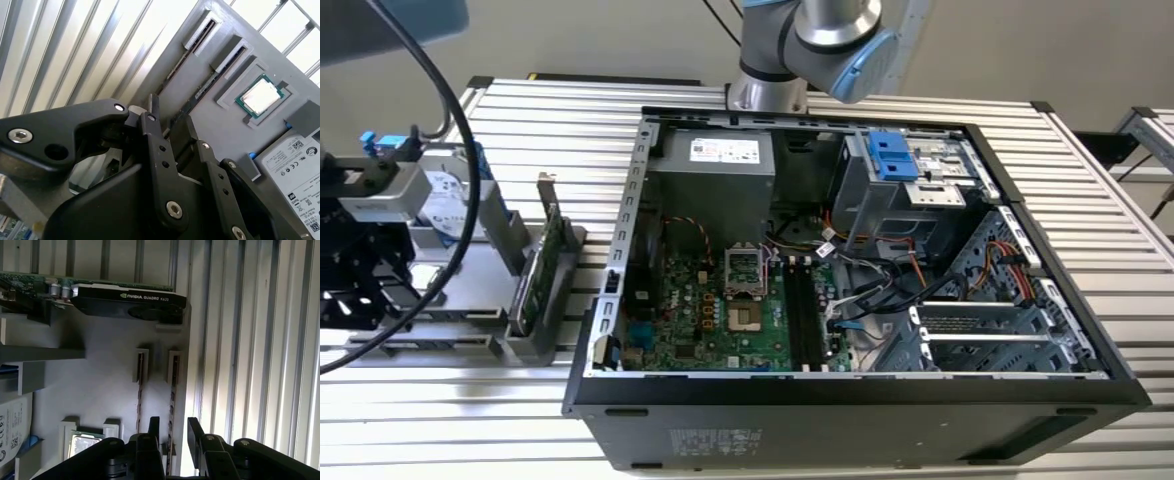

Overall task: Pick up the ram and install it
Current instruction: 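Pick up the ram and move it above insertion slot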

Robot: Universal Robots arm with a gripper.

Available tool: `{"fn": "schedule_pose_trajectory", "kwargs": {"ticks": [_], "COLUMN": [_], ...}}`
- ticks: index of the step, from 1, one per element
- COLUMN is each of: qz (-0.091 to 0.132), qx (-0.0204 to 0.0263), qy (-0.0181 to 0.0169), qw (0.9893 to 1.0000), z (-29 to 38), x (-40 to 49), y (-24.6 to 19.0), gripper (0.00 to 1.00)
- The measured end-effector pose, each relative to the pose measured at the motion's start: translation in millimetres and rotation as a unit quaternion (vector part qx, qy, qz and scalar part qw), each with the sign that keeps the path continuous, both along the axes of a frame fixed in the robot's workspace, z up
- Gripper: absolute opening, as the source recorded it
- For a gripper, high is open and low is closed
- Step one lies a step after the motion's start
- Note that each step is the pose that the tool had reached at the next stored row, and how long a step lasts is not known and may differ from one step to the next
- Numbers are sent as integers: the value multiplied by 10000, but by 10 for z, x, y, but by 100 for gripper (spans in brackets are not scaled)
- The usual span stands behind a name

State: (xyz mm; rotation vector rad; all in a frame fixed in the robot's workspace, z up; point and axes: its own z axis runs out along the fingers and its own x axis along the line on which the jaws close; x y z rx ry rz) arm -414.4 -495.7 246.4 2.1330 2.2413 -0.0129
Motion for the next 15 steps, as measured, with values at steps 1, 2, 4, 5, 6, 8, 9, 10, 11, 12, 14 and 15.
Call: {"fn": "schedule_pose_trajectory", "kwargs": {"ticks": [1, 2, 4, 5, 6, 8, 9, 10, 11, 12, 14, 15], "qz": [0, 0, 0, 0, 0, 0, 0, 0, 0, 0, 0, 0], "qx": [-2, -4, -9, -11, -13, -18, -20, -22, -25, -27, -32, -35], "qy": [0, 0, 0, 0, 0, 0, 0, 0, 0, 0, 0, 0], "qw": [10000, 10000, 10000, 10000, 10000, 10000, 10000, 10000, 10000, 10000, 10000, 10000], "z": [-4, -8, -17, -21, -24, -33, -37, -41, -44, -48, -56, -60], "x": [0, 0, 0, 0, 0, 0, 0, 0, 0, 0, 0, 0], "y": [0, 0, 0, 0, 0, 0, 0, 0, 0, 0, 0, 0], "gripper": [100, 100, 100, 100, 100, 100, 100, 100, 100, 100, 100, 100]}}
